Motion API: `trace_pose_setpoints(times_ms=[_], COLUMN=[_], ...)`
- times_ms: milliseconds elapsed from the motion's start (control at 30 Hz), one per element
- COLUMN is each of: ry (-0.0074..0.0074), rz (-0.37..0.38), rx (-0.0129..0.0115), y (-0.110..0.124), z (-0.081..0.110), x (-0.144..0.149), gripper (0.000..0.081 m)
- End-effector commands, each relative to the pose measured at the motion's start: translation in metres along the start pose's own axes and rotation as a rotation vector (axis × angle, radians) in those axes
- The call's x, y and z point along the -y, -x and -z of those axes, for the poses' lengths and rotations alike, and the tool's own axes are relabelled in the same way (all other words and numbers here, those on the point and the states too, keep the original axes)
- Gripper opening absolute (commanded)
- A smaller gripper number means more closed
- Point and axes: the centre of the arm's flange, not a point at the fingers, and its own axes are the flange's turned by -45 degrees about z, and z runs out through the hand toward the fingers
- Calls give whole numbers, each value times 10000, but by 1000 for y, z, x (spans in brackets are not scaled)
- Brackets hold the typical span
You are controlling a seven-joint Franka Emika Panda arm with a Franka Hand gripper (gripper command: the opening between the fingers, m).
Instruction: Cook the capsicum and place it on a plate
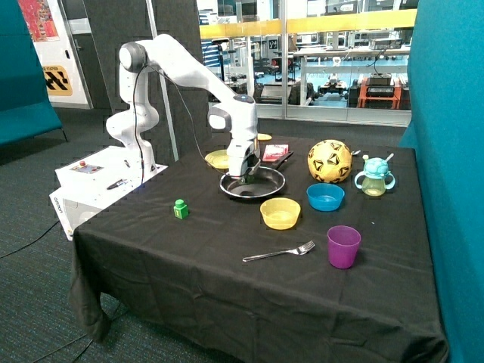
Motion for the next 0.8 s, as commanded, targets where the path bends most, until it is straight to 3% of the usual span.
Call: trace_pose_setpoints(times_ms=[0,767], ry=[41,36], rz=[413,2286], rx=[56,60], y=[-6,9], z=[23,64], x=[14,81], gripper=[0,0])
